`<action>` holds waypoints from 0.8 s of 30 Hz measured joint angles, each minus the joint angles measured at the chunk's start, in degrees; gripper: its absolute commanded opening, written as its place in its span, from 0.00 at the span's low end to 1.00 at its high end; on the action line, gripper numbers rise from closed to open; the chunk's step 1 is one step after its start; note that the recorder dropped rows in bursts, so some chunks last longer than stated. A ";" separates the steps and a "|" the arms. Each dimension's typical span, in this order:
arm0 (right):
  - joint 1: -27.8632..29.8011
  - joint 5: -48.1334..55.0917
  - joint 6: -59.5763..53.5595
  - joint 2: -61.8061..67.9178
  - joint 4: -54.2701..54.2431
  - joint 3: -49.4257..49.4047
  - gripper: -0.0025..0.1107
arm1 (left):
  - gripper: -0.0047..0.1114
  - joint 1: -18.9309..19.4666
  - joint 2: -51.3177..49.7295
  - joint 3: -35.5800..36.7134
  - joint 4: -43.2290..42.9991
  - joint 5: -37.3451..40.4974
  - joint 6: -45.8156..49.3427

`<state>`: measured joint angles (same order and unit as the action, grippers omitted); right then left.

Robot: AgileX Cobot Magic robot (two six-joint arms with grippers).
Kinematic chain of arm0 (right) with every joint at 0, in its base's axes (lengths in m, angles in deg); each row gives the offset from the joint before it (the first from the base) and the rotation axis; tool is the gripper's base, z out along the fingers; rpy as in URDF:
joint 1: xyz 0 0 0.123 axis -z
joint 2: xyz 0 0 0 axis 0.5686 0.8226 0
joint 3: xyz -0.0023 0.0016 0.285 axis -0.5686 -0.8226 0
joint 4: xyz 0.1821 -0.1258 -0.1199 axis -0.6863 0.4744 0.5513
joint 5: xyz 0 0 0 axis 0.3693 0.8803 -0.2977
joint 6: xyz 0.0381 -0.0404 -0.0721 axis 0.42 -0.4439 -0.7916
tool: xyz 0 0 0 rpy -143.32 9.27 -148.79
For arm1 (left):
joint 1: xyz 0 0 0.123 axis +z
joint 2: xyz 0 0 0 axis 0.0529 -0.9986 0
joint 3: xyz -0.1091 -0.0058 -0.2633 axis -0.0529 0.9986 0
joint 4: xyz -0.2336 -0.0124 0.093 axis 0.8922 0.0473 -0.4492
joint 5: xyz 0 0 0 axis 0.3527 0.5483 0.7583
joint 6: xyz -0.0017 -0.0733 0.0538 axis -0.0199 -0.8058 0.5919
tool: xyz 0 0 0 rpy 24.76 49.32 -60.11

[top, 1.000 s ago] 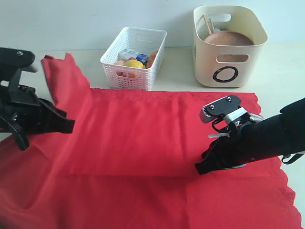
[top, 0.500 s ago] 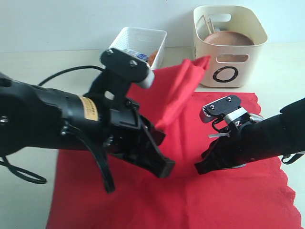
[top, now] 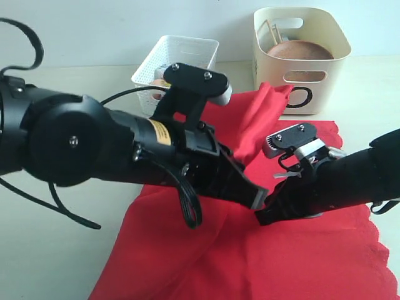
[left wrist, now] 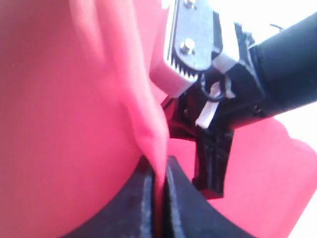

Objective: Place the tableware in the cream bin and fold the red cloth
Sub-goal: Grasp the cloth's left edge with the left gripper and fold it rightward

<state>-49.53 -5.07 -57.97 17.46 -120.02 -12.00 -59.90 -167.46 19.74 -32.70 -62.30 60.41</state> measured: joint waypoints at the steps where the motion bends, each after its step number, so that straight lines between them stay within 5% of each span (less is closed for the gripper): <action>1: -0.10 -1.74 0.11 -1.73 0.04 0.00 0.02 | 0.04 0.00 0.12 -1.22 0.42 0.79 0.00; 15: -0.10 -35.16 11.57 -37.83 0.92 -1.83 0.02 | 0.04 0.14 -3.72 -15.63 4.82 5.41 -1.73; 24: -0.10 -39.37 29.92 -45.18 13.85 -5.84 0.02 | 0.04 0.14 -12.66 -22.30 4.92 5.54 -6.09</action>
<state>-49.63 -44.44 -28.06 -27.72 -106.17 -17.84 -59.76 -180.12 -2.57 -27.77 -56.76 54.32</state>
